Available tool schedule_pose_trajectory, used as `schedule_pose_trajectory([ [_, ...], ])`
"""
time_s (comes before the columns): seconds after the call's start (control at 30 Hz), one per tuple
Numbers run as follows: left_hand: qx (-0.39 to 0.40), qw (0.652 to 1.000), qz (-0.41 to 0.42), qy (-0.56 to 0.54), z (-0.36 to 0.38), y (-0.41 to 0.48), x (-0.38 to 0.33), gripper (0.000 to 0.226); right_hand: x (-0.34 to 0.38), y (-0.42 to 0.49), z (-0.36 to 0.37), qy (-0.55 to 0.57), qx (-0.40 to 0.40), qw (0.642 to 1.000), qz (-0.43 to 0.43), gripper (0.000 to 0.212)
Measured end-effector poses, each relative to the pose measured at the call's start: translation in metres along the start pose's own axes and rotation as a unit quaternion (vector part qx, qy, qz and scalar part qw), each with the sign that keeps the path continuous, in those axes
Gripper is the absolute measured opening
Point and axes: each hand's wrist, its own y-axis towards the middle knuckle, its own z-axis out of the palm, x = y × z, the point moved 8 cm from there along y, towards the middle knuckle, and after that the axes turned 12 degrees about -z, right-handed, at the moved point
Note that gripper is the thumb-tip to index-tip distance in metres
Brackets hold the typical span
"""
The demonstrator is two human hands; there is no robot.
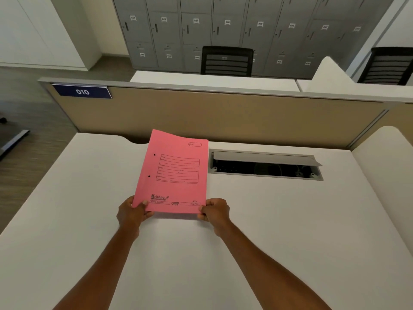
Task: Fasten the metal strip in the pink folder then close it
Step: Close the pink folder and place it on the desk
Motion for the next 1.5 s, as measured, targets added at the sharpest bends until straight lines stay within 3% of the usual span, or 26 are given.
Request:
schedule_pose_trajectory([
  [0.23, -0.003, 1.0, -0.015, 0.005, 0.016, 0.019, 0.001, 0.029, -0.018, 0.018, 0.006, -0.002, -0.017, 1.0, 0.026, 0.02],
  [0.37, -0.043, 0.998, -0.025, -0.031, 0.014, 0.027, 0.002, 0.036, -0.014, 0.022, 0.006, 0.019, -0.034, 0.999, 0.014, 0.02],
  [0.6, -0.083, 0.991, 0.068, 0.083, 0.02, 0.027, -0.015, 0.05, -0.011, 0.015, -0.006, 0.042, -0.079, 0.996, -0.022, 0.031],
  [0.73, -0.081, 0.983, 0.1, 0.131, 0.026, 0.02, -0.021, 0.032, -0.005, 0.007, -0.005, -0.008, -0.03, 0.996, -0.08, 0.025],
  [0.9, -0.117, 0.977, 0.123, 0.129, 0.023, 0.013, -0.024, 0.031, 0.007, -0.003, -0.004, -0.085, 0.025, 0.986, -0.139, 0.048],
  [1.03, -0.108, 0.984, 0.109, 0.088, 0.025, 0.005, -0.024, 0.051, 0.003, -0.008, -0.002, -0.066, 0.064, 0.988, -0.125, 0.056],
  [1.27, -0.068, 0.986, 0.126, 0.086, 0.038, -0.014, -0.019, 0.052, 0.0, -0.011, 0.003, -0.019, 0.118, 0.989, -0.089, 0.075],
  [1.5, -0.069, 0.979, 0.114, 0.152, 0.04, -0.034, -0.014, 0.06, -0.004, -0.022, -0.016, -0.044, 0.117, 0.989, -0.075, 0.079],
])
